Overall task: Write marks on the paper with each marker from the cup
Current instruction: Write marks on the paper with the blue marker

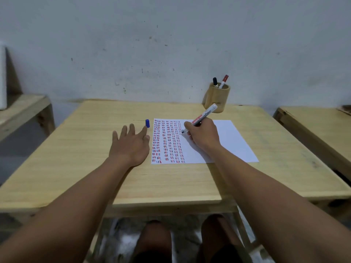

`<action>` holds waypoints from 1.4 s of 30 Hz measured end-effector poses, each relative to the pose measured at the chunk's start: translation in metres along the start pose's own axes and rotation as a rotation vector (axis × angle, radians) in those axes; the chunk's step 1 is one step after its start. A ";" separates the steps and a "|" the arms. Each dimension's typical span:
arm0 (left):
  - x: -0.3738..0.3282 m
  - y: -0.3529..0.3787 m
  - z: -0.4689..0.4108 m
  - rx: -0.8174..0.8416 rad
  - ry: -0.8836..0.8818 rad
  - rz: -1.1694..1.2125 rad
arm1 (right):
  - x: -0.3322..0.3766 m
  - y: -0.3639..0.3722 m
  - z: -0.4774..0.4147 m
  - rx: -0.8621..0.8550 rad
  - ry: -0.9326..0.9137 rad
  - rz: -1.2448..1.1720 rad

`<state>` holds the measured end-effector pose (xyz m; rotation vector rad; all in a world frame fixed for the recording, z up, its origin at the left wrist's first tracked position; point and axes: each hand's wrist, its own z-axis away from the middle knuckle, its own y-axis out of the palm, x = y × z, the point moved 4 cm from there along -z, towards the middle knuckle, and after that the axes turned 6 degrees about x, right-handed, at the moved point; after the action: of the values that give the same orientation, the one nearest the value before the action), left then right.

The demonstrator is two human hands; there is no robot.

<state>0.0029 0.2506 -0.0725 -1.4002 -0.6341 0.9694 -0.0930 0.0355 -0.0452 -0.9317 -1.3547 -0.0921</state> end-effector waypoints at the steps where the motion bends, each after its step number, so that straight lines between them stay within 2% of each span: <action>1: 0.000 0.000 0.000 0.002 -0.004 -0.008 | 0.000 0.000 0.000 0.002 -0.005 0.005; 21: 0.002 -0.003 0.001 -0.033 -0.014 0.014 | 0.000 0.002 -0.002 -0.002 0.010 -0.016; 23: 0.002 -0.005 0.001 -0.060 -0.019 0.053 | 0.000 -0.001 -0.002 -0.012 0.021 -0.064; 29: -0.001 -0.032 -0.006 -0.279 -0.070 0.287 | 0.006 -0.010 -0.008 -0.043 0.040 -0.178; 32: -0.001 -0.042 -0.021 -0.266 0.010 0.311 | 0.012 -0.012 -0.010 0.011 0.048 -0.312; 35: -0.001 -0.040 -0.032 -0.213 0.077 0.269 | 0.019 -0.013 -0.007 0.060 0.114 -0.547; 37: -0.002 -0.040 -0.035 -0.241 0.097 0.264 | 0.023 -0.013 -0.005 0.081 0.163 -0.662; 40: -0.002 -0.045 -0.032 -0.319 0.086 0.309 | 0.028 -0.011 -0.004 0.116 0.169 -0.700; 42: -0.006 -0.050 -0.029 -0.342 0.055 0.426 | 0.030 -0.010 -0.003 0.130 0.165 -0.717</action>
<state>0.0336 0.2356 -0.0261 -1.9104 -0.4823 1.1877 -0.0884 0.0405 -0.0142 -0.2871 -1.4630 -0.6064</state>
